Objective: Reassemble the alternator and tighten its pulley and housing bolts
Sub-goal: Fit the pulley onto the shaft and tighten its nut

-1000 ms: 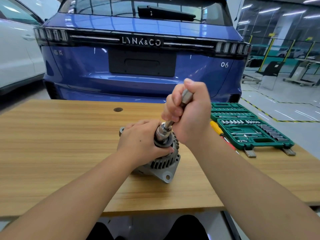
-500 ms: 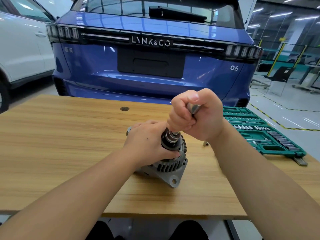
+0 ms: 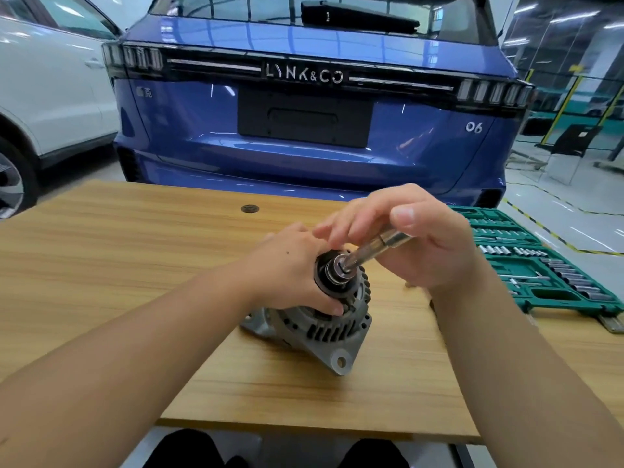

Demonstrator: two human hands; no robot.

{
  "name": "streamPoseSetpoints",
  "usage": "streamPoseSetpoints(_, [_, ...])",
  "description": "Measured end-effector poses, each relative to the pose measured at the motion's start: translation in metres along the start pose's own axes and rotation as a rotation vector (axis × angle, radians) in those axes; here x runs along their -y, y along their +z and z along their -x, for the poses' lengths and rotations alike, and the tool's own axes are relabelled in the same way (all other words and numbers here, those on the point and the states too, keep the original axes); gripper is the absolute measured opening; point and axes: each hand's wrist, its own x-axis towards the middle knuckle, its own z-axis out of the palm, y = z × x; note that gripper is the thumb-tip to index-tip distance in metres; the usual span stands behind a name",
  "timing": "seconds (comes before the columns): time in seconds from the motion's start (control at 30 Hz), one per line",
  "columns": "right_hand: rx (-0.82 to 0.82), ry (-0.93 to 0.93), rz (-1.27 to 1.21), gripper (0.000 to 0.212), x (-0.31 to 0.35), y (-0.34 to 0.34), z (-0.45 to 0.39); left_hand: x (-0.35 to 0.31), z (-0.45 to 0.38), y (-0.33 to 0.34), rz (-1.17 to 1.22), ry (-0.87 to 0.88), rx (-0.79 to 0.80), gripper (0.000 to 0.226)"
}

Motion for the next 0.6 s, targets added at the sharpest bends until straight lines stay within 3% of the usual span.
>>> streamPoseSetpoints(0.17, [0.234, 0.106, -0.163, 0.037, 0.0, -0.007, -0.019, 0.004, -0.004, -0.003, 0.066, 0.039, 0.066, 0.05])
streamPoseSetpoints(0.23, [0.221, 0.132, -0.162, 0.039, 0.0, -0.004, -0.019, 0.003, -0.001, -0.003, 0.092, 0.053, 0.059, 0.053])
streamPoseSetpoints(0.33, [0.001, 0.114, -0.18, 0.047, -0.007, 0.008, -0.014, 0.002, 0.0, 0.001, 0.066, 0.062, 0.026, 0.046])
streamPoseSetpoints(0.43, [-0.3, -0.003, -0.174, 0.031, -0.013, 0.032, -0.008, 0.0, 0.002, 0.002, 0.001, 0.05, -0.005, 0.06])
streamPoseSetpoints(0.6, [-0.681, -0.054, -0.151, 0.032, -0.011, 0.056, -0.013, -0.003, 0.007, 0.002, 0.022, 0.07, -0.052, 0.06])
